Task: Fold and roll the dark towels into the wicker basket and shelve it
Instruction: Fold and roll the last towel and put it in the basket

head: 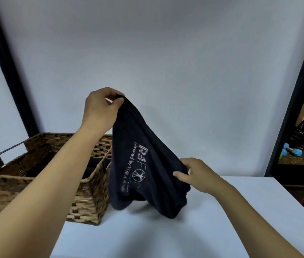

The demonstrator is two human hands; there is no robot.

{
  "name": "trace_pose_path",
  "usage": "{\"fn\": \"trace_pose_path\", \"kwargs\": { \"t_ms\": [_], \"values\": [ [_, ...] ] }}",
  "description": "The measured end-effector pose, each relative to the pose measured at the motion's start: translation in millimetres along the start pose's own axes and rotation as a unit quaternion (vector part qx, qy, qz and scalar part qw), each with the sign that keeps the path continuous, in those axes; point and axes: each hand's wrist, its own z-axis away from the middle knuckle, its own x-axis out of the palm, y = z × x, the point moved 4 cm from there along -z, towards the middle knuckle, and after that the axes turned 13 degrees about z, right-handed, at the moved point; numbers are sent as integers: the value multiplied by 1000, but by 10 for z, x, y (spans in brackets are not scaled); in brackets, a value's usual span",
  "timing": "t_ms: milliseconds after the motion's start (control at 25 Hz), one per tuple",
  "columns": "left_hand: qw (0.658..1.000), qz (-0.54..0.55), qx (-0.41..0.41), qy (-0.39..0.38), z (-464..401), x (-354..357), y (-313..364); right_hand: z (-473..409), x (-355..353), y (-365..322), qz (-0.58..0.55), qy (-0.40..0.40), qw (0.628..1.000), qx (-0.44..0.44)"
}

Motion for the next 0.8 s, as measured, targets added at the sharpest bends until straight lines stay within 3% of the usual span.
{"fn": "trace_pose_path", "kwargs": {
  "t_ms": [120,320,400,480,560,680,800],
  "values": [
    [999,1,-40,38,-114,-244,-272,112,-140,94,-45,27,998,20],
    [997,-25,-63,48,-181,-390,-577,424,147,-201,-118,-104,985,-64],
    [997,-24,-69,41,-180,-407,-607,431,201,-157,22,-116,991,-65],
    [996,-38,-72,21,-183,-428,-639,321,49,-26,279,-43,958,-54],
    [996,-62,-64,-2,-168,-423,-675,196,-251,113,401,59,914,2],
    [995,-74,-59,-9,-164,-404,-701,45,-706,280,429,177,880,105],
    [996,-74,-58,-9,-193,-379,-691,14,-978,227,401,281,866,103]
  ]
}}
